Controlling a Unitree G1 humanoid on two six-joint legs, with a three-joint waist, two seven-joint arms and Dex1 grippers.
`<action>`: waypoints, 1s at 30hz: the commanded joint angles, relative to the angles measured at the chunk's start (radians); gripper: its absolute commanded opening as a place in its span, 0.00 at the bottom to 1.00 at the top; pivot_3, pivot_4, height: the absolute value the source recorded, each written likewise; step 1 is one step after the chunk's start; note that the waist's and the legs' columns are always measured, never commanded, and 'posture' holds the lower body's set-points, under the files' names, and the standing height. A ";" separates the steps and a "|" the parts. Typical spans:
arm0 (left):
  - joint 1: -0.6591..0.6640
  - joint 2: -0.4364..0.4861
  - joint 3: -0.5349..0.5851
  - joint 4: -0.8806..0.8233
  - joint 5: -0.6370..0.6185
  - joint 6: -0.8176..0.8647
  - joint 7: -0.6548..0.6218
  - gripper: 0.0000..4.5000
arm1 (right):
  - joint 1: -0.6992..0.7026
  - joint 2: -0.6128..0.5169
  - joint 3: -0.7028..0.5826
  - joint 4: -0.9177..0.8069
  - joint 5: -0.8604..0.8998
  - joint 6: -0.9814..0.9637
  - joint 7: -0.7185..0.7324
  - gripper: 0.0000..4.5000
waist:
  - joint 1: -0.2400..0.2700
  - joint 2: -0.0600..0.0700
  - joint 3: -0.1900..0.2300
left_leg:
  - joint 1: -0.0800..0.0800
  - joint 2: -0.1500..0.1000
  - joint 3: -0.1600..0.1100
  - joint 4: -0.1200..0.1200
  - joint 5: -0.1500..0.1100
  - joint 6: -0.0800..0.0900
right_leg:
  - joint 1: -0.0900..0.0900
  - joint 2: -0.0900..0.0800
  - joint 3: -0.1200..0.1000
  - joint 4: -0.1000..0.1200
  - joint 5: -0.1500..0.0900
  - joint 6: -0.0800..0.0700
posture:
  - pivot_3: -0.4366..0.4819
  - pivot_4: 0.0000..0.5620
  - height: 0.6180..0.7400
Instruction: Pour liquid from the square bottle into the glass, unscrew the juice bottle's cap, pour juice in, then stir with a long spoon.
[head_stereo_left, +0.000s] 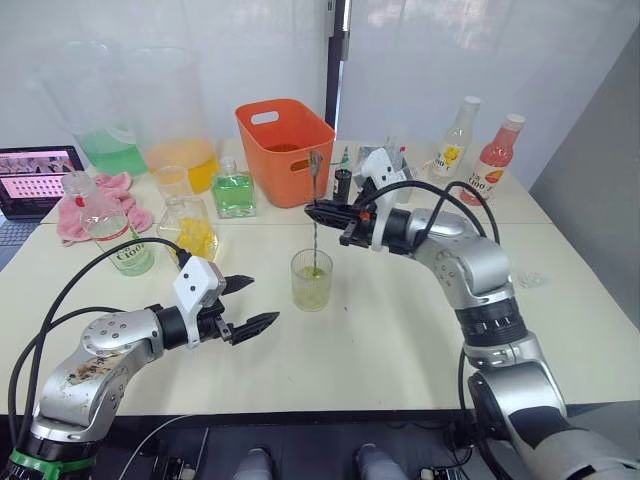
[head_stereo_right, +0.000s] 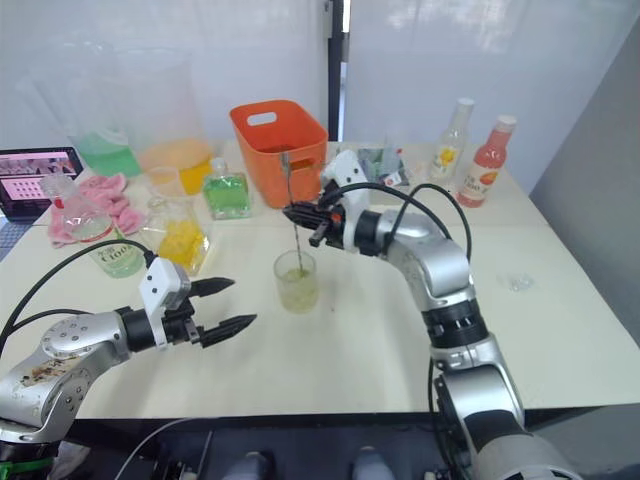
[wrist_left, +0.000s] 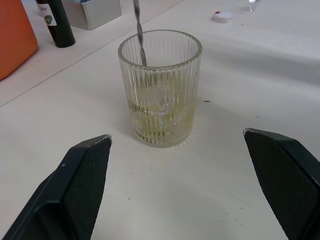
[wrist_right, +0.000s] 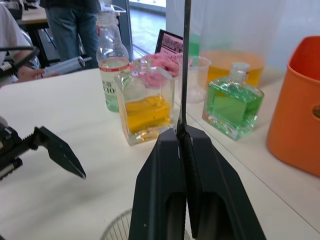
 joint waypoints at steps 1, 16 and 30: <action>-0.005 0.000 0.006 -0.019 -0.003 -0.017 -0.003 0.99 | -0.017 0.013 -0.012 -0.059 0.023 -0.004 0.008 0.00 | 0.000 0.000 0.000 | 0.000 0.000 0.000 0.000 0.000 0.000 | 0.000 0.000 0.000 0.000 0.000 0.000 | 0.48 0.27 0.88; -0.011 -0.003 -0.004 -0.006 0.002 -0.028 -0.014 0.99 | 0.041 -0.125 -0.019 -0.200 0.060 0.132 0.056 0.00 | 0.001 0.000 0.000 | 0.000 0.000 0.000 0.000 0.000 0.000 | 0.000 0.000 0.000 0.000 -0.002 0.000 | 0.48 0.27 0.88; -0.006 -0.014 0.000 -0.008 -0.002 -0.037 -0.017 0.99 | 0.039 -0.067 -0.057 -0.217 0.117 0.118 0.024 0.00 | 0.001 0.000 0.000 | 0.000 0.000 0.000 0.000 0.000 0.000 | 0.000 0.000 0.000 0.000 -0.001 0.001 | 0.48 0.27 0.88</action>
